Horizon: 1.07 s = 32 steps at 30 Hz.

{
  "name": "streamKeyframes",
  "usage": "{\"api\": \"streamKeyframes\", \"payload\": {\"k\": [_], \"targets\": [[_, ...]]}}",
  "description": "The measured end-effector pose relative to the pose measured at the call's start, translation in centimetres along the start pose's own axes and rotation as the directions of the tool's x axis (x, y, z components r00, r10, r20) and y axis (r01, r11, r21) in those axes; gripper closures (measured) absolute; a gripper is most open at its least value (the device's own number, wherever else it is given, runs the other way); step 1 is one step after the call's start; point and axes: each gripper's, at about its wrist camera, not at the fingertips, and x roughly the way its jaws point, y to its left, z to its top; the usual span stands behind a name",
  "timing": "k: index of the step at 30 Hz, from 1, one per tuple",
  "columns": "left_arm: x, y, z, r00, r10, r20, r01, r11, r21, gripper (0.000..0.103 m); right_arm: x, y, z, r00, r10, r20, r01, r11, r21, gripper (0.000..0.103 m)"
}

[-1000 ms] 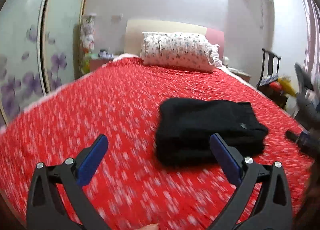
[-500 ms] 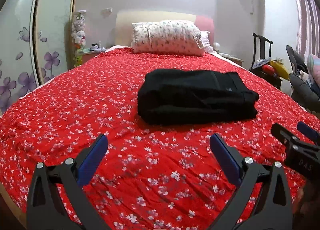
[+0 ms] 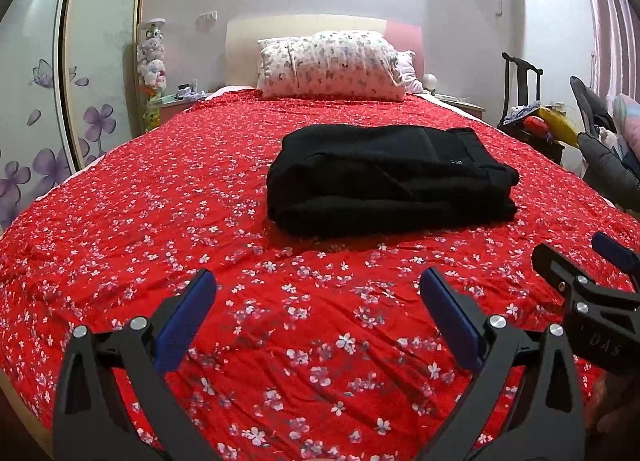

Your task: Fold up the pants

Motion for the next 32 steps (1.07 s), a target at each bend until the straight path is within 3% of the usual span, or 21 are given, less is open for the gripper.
{"api": "streamKeyframes", "payload": {"k": [32], "targets": [[0.5,-0.5,-0.2,0.999,0.033,-0.011,-0.032,0.999,0.044,0.002,1.1,0.3,-0.6,0.998,0.010,-0.059,-0.011,1.000,-0.004,0.001]]}}
